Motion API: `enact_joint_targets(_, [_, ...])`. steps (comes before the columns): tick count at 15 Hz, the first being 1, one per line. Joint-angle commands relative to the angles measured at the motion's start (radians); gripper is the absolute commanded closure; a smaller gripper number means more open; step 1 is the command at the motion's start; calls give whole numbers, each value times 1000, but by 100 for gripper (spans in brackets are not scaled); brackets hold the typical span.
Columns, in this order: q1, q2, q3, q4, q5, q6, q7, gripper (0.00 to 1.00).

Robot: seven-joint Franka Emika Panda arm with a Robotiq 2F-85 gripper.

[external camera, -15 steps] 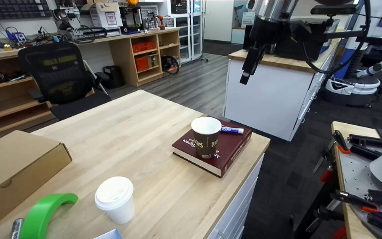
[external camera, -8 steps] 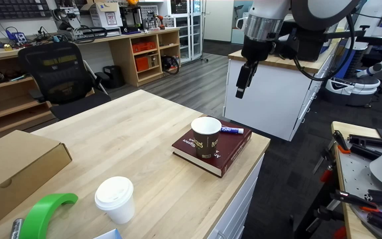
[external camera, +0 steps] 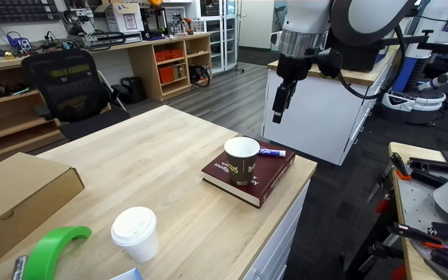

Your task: Put the marker in the cup

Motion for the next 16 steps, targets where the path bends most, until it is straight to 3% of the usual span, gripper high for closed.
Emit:
enact_joint_targets(1, [10, -1, -10, 2, 0, -3, -1, 0])
enact_joint_targets(10, [21, 39, -4, -3, -96, 32, 1, 0])
enact_joint_targets(16, [29, 88, -9, -7, -93, 90, -26, 0])
